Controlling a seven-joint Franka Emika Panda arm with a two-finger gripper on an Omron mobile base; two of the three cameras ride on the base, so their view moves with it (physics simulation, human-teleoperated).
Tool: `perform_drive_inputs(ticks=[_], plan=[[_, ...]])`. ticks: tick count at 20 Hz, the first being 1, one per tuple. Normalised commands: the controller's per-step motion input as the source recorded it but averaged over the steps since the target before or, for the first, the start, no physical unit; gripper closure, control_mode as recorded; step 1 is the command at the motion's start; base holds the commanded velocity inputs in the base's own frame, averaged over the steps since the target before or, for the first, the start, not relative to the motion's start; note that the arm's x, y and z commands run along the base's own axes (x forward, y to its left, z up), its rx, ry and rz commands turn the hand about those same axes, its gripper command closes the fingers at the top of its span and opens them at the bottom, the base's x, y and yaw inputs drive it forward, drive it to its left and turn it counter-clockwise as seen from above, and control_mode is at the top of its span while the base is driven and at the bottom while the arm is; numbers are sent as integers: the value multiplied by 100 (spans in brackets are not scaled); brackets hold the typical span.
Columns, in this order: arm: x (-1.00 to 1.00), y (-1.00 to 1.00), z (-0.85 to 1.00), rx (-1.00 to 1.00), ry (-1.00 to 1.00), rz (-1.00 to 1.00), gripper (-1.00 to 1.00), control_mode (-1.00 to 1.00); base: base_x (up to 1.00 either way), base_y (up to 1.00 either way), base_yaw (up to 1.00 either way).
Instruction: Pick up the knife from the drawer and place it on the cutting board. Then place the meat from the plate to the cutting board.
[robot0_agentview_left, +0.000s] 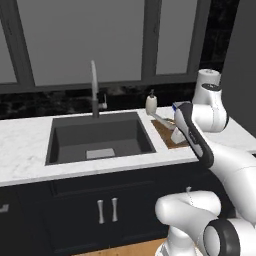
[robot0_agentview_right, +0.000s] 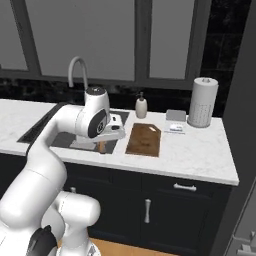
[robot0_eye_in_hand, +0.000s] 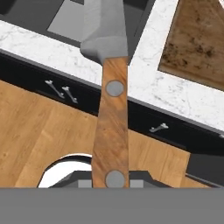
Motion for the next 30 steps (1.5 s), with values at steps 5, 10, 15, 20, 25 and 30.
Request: perform_drive_inputs(ticks=[5, 10, 15, 20, 25, 30], plan=[[0, 0, 0, 0, 0, 0, 100, 100, 25, -59, 0], [12, -10, 0, 4, 0, 0, 100, -100, 16, -23, 0], [61, -15, 0, 8, 1, -1, 100, -100, 0, 0, 0], [84, -1, -10, 6, 8, -5, 100, -100, 0, 0, 0], [75, 0, -22, 0, 9, -8, 100, -100, 0, 0, 0], [64, 0, -45, 0, 9, -7, 100, -100, 0, 0, 0]])
